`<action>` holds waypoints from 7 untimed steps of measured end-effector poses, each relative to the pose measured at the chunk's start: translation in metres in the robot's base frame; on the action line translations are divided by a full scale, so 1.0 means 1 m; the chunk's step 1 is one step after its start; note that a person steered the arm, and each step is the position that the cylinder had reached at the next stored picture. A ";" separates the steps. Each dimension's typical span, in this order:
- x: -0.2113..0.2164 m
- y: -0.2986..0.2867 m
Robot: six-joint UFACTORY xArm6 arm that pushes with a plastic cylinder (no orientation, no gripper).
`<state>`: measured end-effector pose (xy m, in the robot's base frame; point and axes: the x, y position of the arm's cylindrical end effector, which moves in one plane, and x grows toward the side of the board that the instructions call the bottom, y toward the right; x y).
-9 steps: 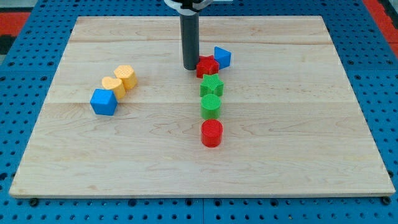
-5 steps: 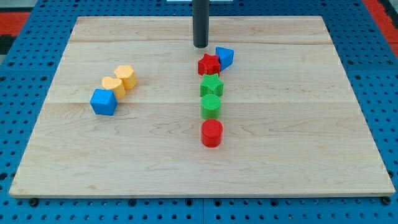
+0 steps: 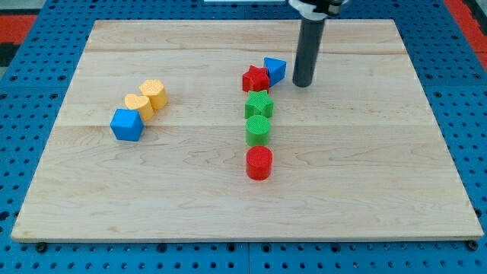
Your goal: Slide blue triangle above red star
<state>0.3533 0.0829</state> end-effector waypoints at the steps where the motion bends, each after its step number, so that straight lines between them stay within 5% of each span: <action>1: -0.011 -0.015; 4: -0.068 -0.022; 7: -0.073 -0.054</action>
